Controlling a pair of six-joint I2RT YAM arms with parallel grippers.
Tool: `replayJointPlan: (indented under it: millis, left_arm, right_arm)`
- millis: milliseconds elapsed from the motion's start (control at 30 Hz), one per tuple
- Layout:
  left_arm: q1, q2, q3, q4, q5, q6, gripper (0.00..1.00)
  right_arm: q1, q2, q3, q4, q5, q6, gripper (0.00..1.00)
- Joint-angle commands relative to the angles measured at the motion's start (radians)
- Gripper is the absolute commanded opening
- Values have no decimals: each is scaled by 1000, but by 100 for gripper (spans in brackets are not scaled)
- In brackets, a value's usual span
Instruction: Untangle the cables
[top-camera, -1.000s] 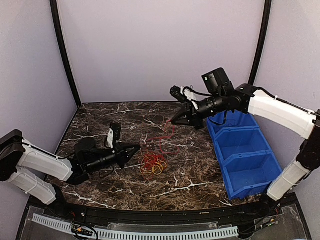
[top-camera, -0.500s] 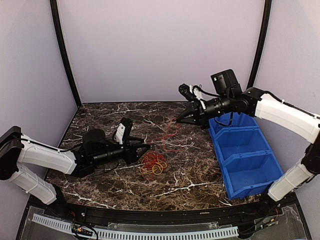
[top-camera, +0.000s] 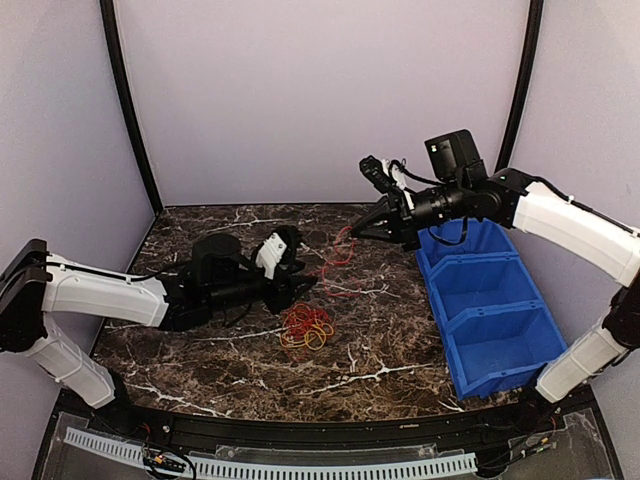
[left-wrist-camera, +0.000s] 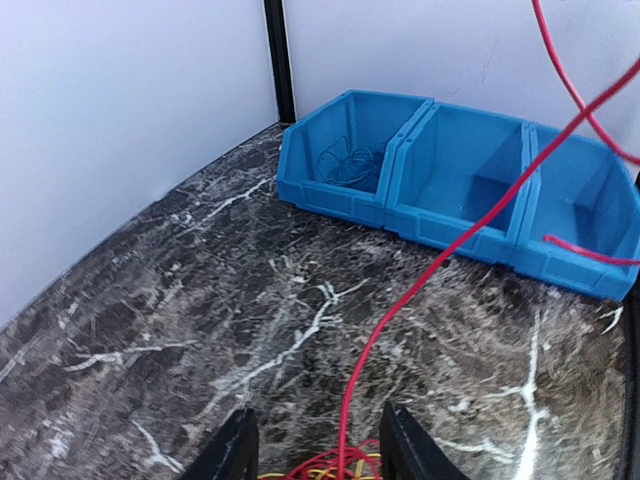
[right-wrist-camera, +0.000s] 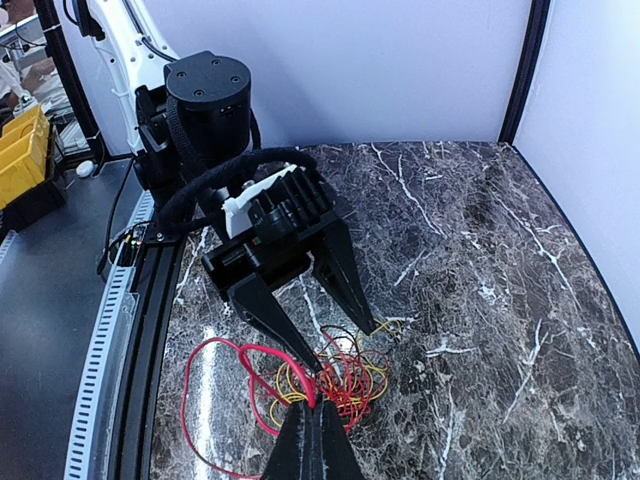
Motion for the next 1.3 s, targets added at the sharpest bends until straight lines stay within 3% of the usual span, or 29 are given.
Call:
replayJointPlan:
  millis: [0,200,300,333,467,567,767,1100,1267]
  left_arm:
    - [-3,12,57,-70,-59,107,37]
    - [-3,47,116,-105,8,103,10]
    - [-2,7,94,-45,-2,60,3]
    - [-1,-28,87,-30,-18,35,1]
    - [0,-153,64,13,-53,-20,0]
    - [0,-223,66,1,-61,-46,0]
    - [0,-327,72,-38,-112,-91,0]
    - [1,-451,72,-64,-201,-93,0]
    - [1,-494,49,-83,-236,-103,0]
  right_arm:
    - [4,-31,26,3,-14,13,0]
    - [3,-38,4,18,-3,15,0]
    - [4,-44,-26,38,41,9,0]
    - [3,-45,-38,47,64,9,8]
    - [4,-48,-95,91,134,9,43]
    - [5,-37,-140,141,157,26,55]
    - [35,38,-179,241,223,41,62]
    - [206,347,-43,214,243,-46,67]
    - [232,468,6,262,251,-38,68]
